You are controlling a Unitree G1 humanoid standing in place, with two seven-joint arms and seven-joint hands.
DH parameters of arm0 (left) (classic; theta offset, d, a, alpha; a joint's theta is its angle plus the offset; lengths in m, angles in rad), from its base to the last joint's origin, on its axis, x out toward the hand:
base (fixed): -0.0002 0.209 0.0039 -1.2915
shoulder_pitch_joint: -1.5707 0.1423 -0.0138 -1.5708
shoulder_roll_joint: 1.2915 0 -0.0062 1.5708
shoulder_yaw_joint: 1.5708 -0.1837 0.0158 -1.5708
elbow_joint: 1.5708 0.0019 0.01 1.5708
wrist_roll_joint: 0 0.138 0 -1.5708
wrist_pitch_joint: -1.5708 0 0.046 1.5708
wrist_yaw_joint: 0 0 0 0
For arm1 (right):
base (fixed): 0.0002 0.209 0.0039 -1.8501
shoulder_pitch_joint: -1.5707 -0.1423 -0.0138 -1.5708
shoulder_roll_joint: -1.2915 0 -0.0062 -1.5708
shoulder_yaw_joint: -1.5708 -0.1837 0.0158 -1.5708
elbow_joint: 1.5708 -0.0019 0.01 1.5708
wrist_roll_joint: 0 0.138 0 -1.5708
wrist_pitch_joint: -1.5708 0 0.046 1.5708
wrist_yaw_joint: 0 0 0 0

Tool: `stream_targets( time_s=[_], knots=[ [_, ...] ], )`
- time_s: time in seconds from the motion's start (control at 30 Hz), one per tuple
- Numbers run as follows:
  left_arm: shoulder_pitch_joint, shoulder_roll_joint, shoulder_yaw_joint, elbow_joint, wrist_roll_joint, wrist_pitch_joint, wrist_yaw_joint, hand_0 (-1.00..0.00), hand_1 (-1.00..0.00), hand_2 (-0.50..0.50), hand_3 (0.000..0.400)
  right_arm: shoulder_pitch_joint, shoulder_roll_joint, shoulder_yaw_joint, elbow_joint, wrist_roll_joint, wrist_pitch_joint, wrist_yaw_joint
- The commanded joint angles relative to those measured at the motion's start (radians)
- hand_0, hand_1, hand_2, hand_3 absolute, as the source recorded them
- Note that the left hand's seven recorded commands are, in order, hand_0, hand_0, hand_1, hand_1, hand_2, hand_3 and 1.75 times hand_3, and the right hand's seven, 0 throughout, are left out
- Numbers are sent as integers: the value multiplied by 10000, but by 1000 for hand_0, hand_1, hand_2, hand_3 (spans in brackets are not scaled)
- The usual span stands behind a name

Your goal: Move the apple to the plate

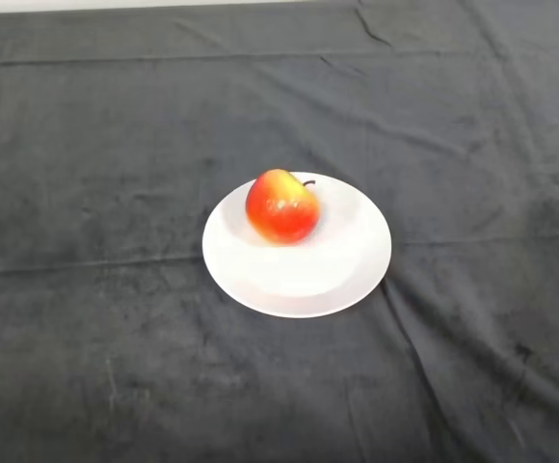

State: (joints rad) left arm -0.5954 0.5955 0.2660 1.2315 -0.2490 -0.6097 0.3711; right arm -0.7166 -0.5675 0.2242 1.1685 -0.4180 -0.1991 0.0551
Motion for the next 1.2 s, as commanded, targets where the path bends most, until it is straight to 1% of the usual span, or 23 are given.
stream_targets(
  time_s=[0.03,0.23,0.5,0.8,0.97,1.2],
  knots=[
    [399,702,313,280,-175,244,136,0,0,0,0,-74,-270,121,156,-48,-60,-87],
    [808,985,506,367,-141,836,410,0,0,0,0,-76,-270,122,159,-48,-61,-88],
    [1292,1233,528,375,133,1447,931,0,0,0,0,-76,-269,123,161,-48,-63,-89],
    [1412,1227,342,256,551,2166,1479,0,0,0,0,-74,-269,122,158,-47,-62,-89],
    [1429,1258,232,146,768,2505,1618,0,0,0,0,-72,-269,122,154,-47,-61,-89],
    [1476,1269,167,-20,973,2805,1745,0,0,0,0,-68,-270,121,147,-45,-58,-89]
  ],
)
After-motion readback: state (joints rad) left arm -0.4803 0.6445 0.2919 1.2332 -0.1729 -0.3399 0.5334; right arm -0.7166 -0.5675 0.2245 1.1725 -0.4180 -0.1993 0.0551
